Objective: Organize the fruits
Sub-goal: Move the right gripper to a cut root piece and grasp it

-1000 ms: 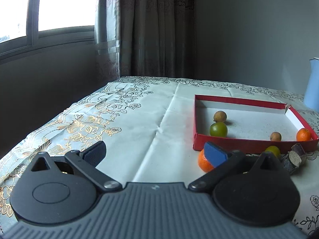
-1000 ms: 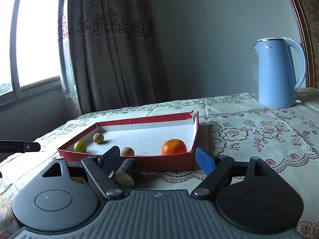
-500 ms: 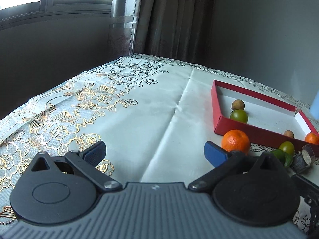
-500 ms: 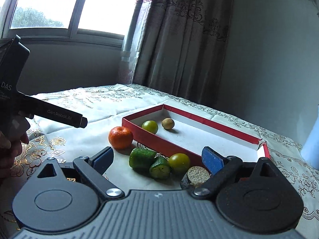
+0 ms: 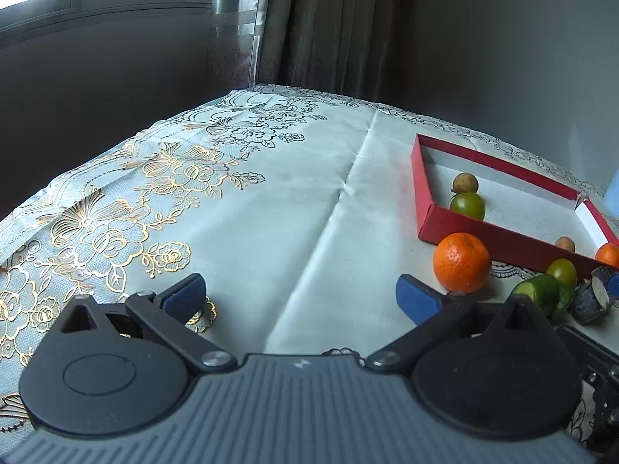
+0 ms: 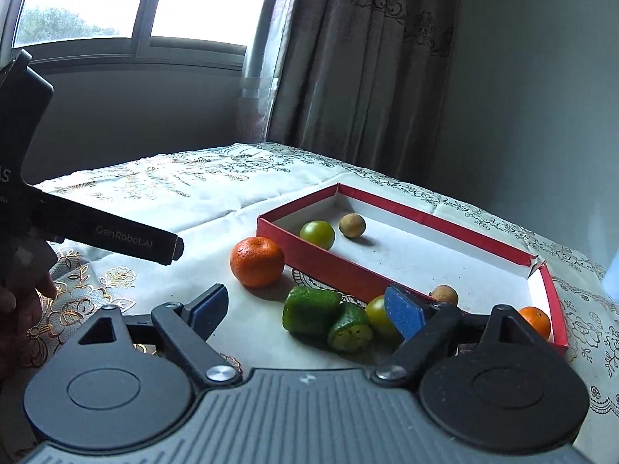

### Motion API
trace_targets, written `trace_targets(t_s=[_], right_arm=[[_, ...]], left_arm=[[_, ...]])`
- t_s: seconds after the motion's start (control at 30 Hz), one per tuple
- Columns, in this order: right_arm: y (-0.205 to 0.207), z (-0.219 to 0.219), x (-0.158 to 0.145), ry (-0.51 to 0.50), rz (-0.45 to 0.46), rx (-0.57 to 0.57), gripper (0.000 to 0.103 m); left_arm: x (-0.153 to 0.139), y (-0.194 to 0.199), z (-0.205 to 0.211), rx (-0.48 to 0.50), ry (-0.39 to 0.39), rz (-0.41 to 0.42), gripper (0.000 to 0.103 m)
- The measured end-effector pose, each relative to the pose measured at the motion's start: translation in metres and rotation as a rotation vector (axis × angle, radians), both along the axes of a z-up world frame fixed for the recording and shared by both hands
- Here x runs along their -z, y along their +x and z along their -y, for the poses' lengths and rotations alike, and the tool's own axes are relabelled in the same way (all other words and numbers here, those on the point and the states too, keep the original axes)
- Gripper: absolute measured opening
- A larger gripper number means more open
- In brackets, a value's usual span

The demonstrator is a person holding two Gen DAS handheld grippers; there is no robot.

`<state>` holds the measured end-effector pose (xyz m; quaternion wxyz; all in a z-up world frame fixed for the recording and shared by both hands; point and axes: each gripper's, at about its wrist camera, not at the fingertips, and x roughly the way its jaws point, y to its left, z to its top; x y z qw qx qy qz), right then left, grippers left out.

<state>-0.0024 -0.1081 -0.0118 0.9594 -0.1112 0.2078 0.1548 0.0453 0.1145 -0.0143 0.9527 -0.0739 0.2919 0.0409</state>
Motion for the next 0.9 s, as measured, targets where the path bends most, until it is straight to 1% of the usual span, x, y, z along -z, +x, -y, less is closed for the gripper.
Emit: trace_targets(t_s=[0.1,0.17,0.23,0.3,0.43,0.5,0.53,0.67,0.73,0.77,0.8,0.83,0.87,0.9], right_arm=[[-0.005,0.025,0.001,0.046,-0.026,0.071,0.089],[-0.004,0.045,0.001,0.068,-0.051,0.129,0.089],[-0.002,0.059,0.002,0.080,-0.053,0.168,0.089],[0.002,0.071,0.001,0.093,-0.060,0.188,0.089],[0.005,0.078,-0.001,0.087,-0.070,0.186,0.088],[0.008,0.076,-0.001,0.083,-0.078,0.169,0.076],[0.008,0.076,-0.001,0.085,-0.080,0.162,0.074],[0.011,0.079,-0.001,0.116,-0.072,0.179,0.073],[0.011,0.079,-0.002,0.123,-0.079,0.168,0.073],[0.011,0.078,-0.001,0.124,-0.085,0.156,0.072],[0.011,0.076,-0.001,0.122,-0.091,0.139,0.064],[0.011,0.073,0.000,0.120,-0.105,0.121,0.060],[0.012,0.072,0.002,0.119,-0.115,0.111,0.056],[0.013,0.070,0.003,0.117,-0.121,0.107,0.056]], left_arm=[[0.001,0.000,-0.003,-0.001,-0.021,-0.006,0.103],[0.001,0.000,-0.002,0.002,-0.019,-0.005,0.103],[0.001,0.000,-0.002,0.005,-0.017,-0.004,0.103],[0.001,0.000,-0.002,0.006,-0.020,-0.008,0.103],[0.001,0.001,-0.002,0.005,-0.019,-0.012,0.103],[0.001,0.002,-0.001,0.005,-0.013,-0.015,0.103],[0.001,0.002,-0.001,0.005,-0.013,-0.015,0.103],[0.001,0.002,-0.001,0.005,-0.015,-0.017,0.103],[0.001,0.002,0.000,0.005,-0.010,-0.020,0.103],[0.001,0.002,0.000,0.005,-0.009,-0.021,0.103],[0.002,0.002,-0.001,0.004,-0.010,-0.021,0.103],[0.002,0.002,-0.001,0.004,-0.010,-0.021,0.103],[0.002,0.002,-0.001,0.004,-0.009,-0.021,0.103],[0.002,0.002,-0.001,0.005,-0.010,-0.021,0.103]])
